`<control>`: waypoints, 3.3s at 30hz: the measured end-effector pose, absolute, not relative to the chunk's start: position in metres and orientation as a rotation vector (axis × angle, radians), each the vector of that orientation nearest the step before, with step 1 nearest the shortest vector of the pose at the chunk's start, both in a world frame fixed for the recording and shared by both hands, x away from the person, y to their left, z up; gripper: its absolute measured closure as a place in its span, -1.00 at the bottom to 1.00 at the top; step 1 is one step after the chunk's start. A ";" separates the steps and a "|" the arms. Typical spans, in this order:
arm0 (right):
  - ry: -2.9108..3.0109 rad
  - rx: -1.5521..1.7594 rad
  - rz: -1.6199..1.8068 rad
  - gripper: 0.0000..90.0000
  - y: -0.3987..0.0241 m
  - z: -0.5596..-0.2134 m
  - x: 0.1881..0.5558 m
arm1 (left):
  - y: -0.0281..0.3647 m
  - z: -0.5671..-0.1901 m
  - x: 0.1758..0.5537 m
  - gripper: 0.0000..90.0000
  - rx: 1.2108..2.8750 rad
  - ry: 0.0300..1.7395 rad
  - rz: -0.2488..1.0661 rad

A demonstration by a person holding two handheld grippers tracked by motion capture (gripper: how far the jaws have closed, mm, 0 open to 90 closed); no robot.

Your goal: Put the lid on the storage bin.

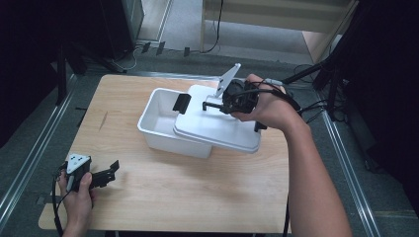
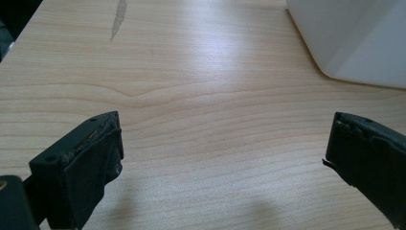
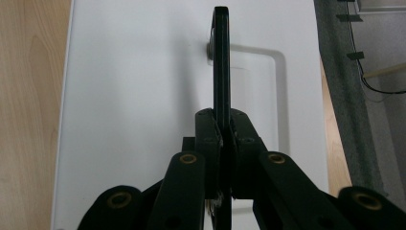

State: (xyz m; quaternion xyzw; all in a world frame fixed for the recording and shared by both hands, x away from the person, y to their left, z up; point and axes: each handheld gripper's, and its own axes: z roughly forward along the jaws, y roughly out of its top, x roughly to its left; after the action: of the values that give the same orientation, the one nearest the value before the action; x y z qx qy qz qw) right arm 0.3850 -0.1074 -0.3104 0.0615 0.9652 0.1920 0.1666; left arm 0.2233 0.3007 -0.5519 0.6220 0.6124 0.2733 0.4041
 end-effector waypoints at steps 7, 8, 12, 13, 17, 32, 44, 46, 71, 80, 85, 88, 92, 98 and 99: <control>2.756 0.164 0.552 0.90 -0.089 -0.311 0.389 | 0.301 -0.552 0.223 -1.00 1.568 1.546 0.691; 2.756 0.164 0.552 0.90 -0.089 -0.311 0.389 | 0.301 -0.552 0.223 -1.00 1.568 1.546 0.691; 2.755 0.158 0.562 0.90 -0.078 -0.312 0.392 | 0.301 -0.552 0.223 -1.00 1.568 1.546 0.690; 2.755 0.158 0.562 0.90 -0.073 -0.313 0.394 | 0.301 -0.552 0.223 -1.00 1.568 1.547 0.690; 2.761 0.153 0.566 0.90 -0.065 -0.314 0.397 | 0.301 -0.552 0.224 -1.00 1.569 1.546 0.690; 2.777 0.155 0.584 0.90 -0.034 -0.323 0.411 | 0.301 -0.552 0.224 -1.00 1.563 1.547 0.687; 2.805 0.161 0.586 0.90 -0.014 -0.337 0.420 | 0.302 -0.552 0.224 -1.00 1.561 1.544 0.680; 2.807 0.163 0.591 0.90 -0.011 -0.338 0.421 | 0.302 -0.552 0.224 -1.00 1.561 1.544 0.680; 2.814 0.152 0.576 0.90 0.002 -0.355 0.423 | 0.302 -0.552 0.224 -1.00 1.562 1.544 0.678; 2.823 0.084 0.544 0.38 0.003 -0.360 0.414 | 0.302 -0.552 0.224 -1.00 1.562 1.546 0.682; 2.794 0.054 0.463 -0.87 0.004 -0.364 0.397 | 0.302 -0.552 0.225 -1.00 1.558 1.550 0.679; 2.781 0.123 0.449 -1.00 0.003 -0.362 0.392 | 0.302 -0.552 0.225 -1.00 1.561 1.551 0.679; 2.846 0.120 0.509 -1.00 -0.007 -0.353 0.381 | 0.302 -0.552 0.225 -1.00 1.561 1.553 0.682; 2.870 0.122 0.539 -1.00 -0.018 -0.351 0.375 | 0.301 -0.552 0.225 -1.00 1.563 1.555 0.686; 2.872 0.116 0.539 -1.00 -0.020 -0.351 0.375 | 0.301 -0.552 0.225 -1.00 1.562 1.555 0.688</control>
State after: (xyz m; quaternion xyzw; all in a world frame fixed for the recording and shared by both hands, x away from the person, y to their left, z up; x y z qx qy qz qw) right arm 0.3747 -0.0196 -0.3514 0.0395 0.9763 0.1830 0.1082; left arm 0.2250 0.3011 -0.5519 0.6188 0.6158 0.2725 0.4044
